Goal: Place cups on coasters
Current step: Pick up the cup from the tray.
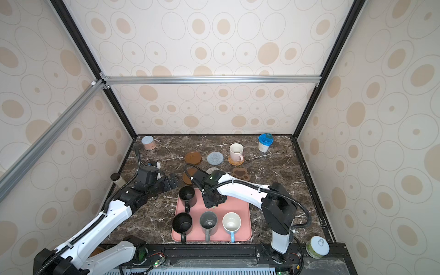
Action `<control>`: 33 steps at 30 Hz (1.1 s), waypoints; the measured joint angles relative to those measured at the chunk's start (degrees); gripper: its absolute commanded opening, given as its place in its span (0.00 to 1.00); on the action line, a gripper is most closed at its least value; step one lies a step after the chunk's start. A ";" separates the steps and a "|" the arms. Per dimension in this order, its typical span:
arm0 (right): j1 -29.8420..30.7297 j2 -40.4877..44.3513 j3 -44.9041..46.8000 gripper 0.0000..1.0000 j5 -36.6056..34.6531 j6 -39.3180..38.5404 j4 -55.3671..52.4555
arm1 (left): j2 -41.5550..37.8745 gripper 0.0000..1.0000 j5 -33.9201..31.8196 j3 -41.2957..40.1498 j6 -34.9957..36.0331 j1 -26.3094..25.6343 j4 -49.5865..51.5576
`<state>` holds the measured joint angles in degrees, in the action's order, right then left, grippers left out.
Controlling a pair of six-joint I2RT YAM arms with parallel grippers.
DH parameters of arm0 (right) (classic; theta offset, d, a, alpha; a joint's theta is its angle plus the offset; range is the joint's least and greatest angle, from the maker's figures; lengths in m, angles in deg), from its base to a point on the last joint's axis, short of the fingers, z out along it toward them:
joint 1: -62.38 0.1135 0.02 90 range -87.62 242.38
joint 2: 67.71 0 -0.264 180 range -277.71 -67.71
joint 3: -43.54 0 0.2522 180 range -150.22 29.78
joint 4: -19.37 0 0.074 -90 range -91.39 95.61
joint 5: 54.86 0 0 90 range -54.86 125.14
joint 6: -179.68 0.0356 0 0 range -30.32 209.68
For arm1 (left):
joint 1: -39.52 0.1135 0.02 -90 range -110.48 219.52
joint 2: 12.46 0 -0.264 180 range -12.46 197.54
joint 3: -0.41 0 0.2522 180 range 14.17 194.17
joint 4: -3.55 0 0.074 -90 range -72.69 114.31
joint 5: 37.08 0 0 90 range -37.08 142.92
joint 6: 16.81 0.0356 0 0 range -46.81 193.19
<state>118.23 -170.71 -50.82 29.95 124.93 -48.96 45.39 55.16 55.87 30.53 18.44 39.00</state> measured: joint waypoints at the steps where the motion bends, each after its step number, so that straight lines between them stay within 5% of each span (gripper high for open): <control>1: 0.00 0.00 0.13 0.41 0.02 -0.17 0.28 | 0.00 1.00 0.04 0.00 0.00 -0.02 -0.02; 20: 0.00 0.02 2.84 0.12 -1.25 -1.57 4.26 | 0.00 1.00 0.50 -0.33 -0.07 0.00 -0.28; 33: -0.11 0.83 2.95 0.09 -1.27 -3.32 4.02 | 0.04 1.00 0.92 -0.33 -0.09 0.00 -0.28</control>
<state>118.12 -169.88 -47.87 28.68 121.60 -44.94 45.43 56.07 55.54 30.45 18.44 38.72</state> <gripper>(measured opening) 0.164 0.999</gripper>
